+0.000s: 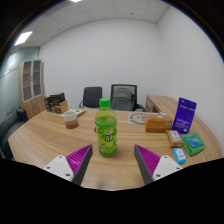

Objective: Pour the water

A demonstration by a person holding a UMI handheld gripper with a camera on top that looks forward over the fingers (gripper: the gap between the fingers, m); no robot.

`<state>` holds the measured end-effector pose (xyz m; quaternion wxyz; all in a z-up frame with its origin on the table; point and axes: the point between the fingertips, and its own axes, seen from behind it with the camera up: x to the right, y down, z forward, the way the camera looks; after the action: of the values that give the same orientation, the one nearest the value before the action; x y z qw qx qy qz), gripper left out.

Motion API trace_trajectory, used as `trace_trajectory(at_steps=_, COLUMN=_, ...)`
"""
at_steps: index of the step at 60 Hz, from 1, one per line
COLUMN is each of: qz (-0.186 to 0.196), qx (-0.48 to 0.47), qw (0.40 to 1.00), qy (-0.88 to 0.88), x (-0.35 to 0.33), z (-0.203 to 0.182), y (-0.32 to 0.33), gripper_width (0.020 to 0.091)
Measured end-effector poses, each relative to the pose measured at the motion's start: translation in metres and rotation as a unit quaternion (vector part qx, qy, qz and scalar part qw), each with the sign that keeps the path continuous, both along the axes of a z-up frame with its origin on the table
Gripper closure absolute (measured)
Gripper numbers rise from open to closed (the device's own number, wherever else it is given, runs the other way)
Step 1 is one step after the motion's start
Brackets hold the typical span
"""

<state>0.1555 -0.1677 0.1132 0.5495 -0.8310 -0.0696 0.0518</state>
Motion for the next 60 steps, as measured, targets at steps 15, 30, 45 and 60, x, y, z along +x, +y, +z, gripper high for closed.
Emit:
trace_trajectory(at_steps=15, qz=-0.046, qx=0.060, qw=0.997, qy=0.003, x=-0.048, z=-0.028, y=0.106, gripper_width=0.0245)
trace_trajectory(at_steps=30, qz=-0.090, qx=0.094, qw=0.991, qy=0.012, x=-0.046, z=-0.031, y=0.149, gripper_width=0.0537)
trace_trajectory(at_steps=45, qz=-0.095, qx=0.115, qw=0.989, qy=-0.018, x=-0.047, z=-0.029, y=0.153, gripper_width=0.0759)
trace_trajectory(at_steps=60, qz=-0.089, qx=0.082, qw=0.987, qy=-0.106, x=-0.061, z=-0.025, y=0.163, gripper_width=0.0761)
